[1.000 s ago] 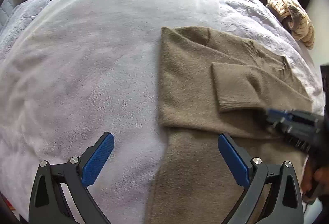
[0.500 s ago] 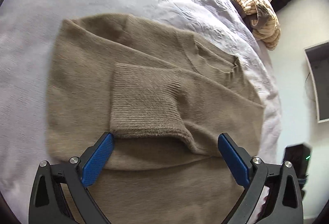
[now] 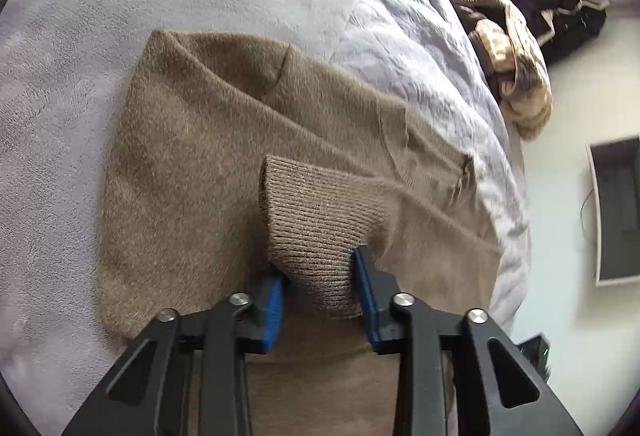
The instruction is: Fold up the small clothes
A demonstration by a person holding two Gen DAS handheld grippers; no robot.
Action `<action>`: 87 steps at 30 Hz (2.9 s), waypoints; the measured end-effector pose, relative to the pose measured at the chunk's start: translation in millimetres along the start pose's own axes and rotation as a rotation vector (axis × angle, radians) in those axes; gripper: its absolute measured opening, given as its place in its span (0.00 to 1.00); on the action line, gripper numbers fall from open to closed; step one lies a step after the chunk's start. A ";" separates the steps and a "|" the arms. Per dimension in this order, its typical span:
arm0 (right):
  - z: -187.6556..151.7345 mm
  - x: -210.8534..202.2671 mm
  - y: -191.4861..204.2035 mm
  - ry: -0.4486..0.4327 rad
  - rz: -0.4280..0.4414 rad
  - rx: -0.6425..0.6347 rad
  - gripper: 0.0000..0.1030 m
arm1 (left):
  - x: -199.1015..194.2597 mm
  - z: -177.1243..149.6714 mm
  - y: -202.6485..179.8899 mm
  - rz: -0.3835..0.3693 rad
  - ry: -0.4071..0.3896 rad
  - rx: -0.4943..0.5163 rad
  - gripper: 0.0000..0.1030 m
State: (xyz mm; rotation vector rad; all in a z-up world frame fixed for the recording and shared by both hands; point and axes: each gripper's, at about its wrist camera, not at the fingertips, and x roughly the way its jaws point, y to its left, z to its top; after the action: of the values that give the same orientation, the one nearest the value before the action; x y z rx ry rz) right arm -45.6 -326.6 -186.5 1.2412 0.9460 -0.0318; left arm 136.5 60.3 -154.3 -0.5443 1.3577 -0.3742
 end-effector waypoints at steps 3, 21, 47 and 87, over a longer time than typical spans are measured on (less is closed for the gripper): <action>13.3 -12.2 -11.7 -0.043 0.021 0.056 0.45 | -4.9 -2.5 -3.6 -0.012 -0.015 0.043 0.13; 38.8 -10.5 4.5 0.020 -0.158 -0.271 0.08 | -10.0 -21.7 -5.7 0.206 -0.009 0.273 0.26; 23.0 -34.8 28.9 -0.026 -0.274 -0.357 0.22 | -10.2 -19.7 -19.6 0.558 0.063 0.597 0.26; 52.8 -51.5 34.7 -0.049 -0.263 -0.326 0.47 | -41.2 -6.8 -16.4 0.378 0.034 0.431 0.11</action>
State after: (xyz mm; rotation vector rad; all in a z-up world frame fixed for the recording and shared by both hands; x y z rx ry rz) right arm -29.9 -379.9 -126.8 0.8087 1.0213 -0.1098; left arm 123.2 68.5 -112.2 0.0771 1.3284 -0.3512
